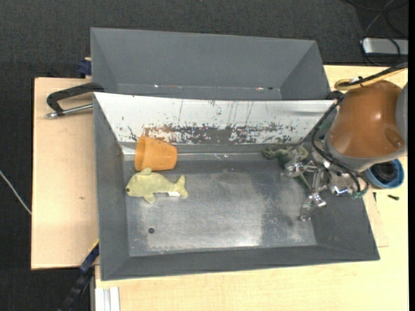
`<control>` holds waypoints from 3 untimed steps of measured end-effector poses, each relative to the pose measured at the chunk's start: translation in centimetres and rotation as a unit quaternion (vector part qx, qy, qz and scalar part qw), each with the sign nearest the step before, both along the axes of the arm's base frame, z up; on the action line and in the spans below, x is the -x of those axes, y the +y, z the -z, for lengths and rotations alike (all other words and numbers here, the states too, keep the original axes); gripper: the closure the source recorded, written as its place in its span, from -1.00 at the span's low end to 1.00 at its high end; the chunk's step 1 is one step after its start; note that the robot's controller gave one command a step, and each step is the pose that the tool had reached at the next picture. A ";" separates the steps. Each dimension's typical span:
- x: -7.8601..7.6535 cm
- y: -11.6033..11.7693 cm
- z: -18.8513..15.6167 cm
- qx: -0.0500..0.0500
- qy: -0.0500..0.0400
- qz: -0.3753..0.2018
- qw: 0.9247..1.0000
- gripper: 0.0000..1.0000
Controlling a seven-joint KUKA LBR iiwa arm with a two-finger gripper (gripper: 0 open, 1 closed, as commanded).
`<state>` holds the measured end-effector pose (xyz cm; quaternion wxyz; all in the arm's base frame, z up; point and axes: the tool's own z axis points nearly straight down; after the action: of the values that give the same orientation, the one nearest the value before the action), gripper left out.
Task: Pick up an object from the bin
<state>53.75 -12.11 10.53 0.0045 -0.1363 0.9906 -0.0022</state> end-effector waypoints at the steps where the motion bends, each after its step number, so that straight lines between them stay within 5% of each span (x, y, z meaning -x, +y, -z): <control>1: -3.6 9.9 1.4 -0.005 0.001 0.001 1.000 -1.00; 2: -2.7 28.2 -8.2 -0.005 -0.001 -0.073 0.997 -1.00; 3: -5.9 28.3 -1.8 -0.002 0.005 -0.048 0.999 -1.00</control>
Offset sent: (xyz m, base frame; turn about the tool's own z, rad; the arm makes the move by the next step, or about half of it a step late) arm 0.0332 0.0919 -0.0144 0.0100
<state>59.64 16.16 12.33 -0.0005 -0.1841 0.9829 0.0009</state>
